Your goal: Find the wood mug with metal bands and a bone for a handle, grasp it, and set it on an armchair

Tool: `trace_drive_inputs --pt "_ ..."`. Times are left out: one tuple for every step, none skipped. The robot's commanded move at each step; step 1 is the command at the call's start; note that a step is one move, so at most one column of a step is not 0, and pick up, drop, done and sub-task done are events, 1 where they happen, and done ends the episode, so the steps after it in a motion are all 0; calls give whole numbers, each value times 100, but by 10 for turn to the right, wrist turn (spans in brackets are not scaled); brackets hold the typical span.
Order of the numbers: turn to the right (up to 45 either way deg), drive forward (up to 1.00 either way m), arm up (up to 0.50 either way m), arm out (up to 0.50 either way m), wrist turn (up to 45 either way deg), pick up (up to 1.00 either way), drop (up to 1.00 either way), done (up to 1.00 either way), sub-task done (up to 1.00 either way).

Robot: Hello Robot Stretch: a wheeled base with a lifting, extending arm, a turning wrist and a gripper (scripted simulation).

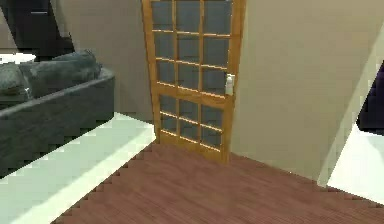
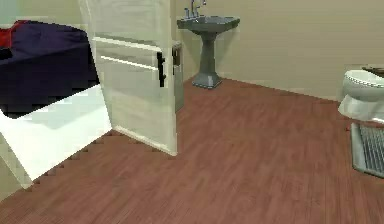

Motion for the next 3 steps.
trace_drive_inputs --pt "450 0 0 0 0 0 0 0 0" --pt "90 0 0 0 0 0 0 0 0" --pt "0 100 0 0 0 0 0 0 0"
